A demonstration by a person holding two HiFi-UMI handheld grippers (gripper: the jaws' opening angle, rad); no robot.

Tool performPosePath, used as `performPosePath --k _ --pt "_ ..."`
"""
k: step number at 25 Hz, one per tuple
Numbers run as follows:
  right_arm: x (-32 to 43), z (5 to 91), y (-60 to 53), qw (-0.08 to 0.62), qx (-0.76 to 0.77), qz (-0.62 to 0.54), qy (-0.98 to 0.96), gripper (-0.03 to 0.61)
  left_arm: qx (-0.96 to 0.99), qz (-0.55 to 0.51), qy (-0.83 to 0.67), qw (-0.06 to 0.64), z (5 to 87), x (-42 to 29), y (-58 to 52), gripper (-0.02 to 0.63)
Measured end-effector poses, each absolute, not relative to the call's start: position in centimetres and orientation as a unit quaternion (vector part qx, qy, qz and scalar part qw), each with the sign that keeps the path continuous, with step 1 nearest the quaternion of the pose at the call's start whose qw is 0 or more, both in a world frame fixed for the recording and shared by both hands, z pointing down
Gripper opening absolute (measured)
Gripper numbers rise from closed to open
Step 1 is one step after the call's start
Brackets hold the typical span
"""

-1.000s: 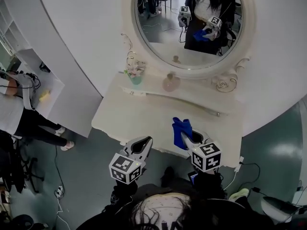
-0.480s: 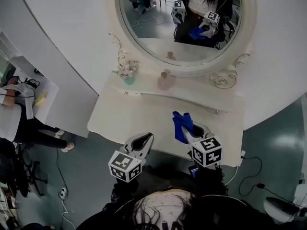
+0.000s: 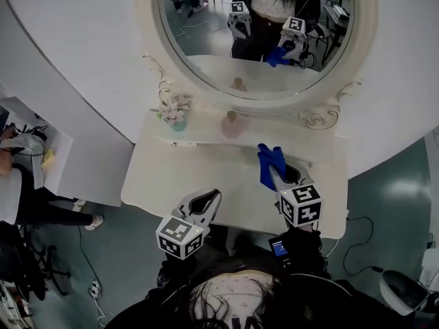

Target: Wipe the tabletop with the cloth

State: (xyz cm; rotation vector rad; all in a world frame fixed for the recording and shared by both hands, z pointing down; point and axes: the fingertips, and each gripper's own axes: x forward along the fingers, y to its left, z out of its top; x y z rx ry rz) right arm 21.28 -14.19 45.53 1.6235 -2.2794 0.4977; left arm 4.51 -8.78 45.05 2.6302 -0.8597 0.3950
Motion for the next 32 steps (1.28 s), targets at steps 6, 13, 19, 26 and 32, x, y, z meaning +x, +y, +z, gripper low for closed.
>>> performPosePath --k 6,13,19,26,32 --pt "22.5 46.0 -18.2 0.179 0.608 0.168 -0.755 0.077 0.939 0.149 -0.262 0.168 44.8 3.7 -13.4 0.000" --pt "22.8 48.1 -23.3 0.232 0.636 0.162 -0.718 0.077 0.946 0.154 -0.225 0.176 45.2 2.4 -17.3 0.000" --pt "20.6 51.4 -27.1 0.299 0.622 0.161 -0.706 0.077 0.949 0.157 -0.199 0.188 45.9 1.3 -19.2 0.001" --pt "17.9 55.5 -29.2 0.415 0.580 0.117 -0.691 0.077 0.946 0.169 -0.189 0.203 47.0 -0.9 -20.2 0.000" --pt "18.1 56.6 -29.2 0.474 0.566 0.046 -0.673 0.077 0.944 0.165 -0.183 0.218 48.1 -1.8 -21.2 0.002"
